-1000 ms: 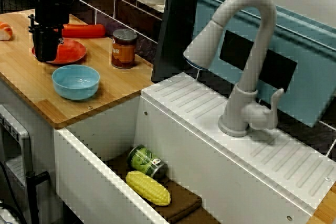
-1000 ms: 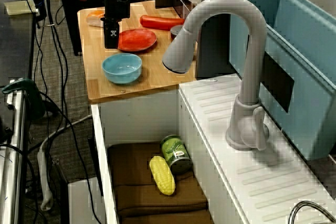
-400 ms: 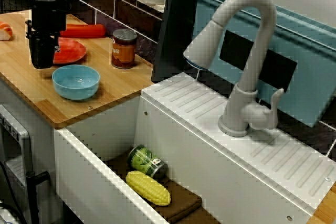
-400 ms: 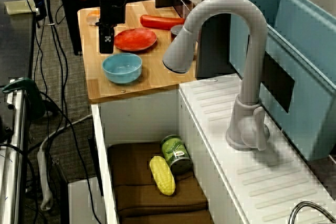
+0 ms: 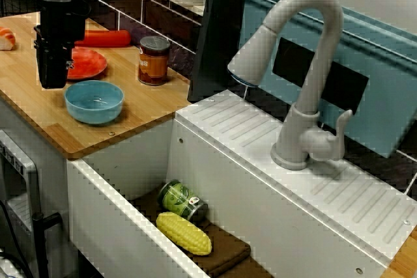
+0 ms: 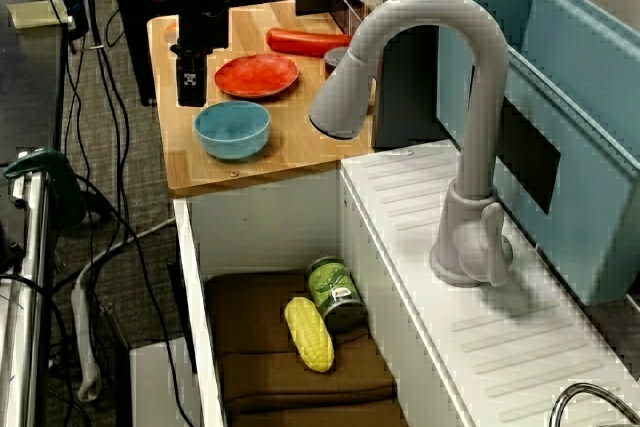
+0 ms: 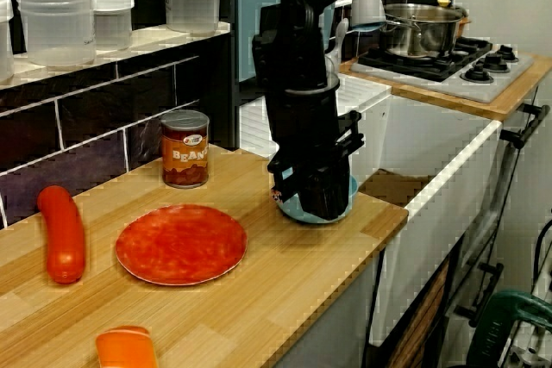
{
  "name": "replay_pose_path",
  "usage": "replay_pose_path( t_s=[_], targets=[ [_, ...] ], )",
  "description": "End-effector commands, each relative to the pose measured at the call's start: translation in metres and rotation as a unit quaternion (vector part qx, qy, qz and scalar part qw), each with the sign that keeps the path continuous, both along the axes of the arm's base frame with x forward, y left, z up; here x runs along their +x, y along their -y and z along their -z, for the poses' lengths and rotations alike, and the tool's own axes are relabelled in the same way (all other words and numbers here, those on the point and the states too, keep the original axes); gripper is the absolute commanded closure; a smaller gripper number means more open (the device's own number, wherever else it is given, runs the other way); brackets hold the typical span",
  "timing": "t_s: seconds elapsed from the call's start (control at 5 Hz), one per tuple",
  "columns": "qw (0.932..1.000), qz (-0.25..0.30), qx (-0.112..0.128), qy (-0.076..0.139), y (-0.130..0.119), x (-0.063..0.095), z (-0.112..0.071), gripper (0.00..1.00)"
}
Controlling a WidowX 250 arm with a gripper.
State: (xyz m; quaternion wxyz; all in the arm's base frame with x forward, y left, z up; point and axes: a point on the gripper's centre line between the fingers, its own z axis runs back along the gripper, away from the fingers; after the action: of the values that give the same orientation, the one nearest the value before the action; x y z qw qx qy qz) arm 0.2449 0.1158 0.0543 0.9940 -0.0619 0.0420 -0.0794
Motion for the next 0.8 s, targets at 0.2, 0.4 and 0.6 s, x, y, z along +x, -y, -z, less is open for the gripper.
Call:
replay_pose_path(
  t_s=[0.2,0.4,0.6],
  targets=[
    [0.9987,0.028,0.027,0.031,0.014,-0.015,-0.015,1.00],
    [0.9981,0.041,0.037,0.026,0.027,-0.017,-0.009,1.00],
    [0.9974,0.049,0.049,0.021,0.040,-0.018,-0.003,1.00]
  ],
)
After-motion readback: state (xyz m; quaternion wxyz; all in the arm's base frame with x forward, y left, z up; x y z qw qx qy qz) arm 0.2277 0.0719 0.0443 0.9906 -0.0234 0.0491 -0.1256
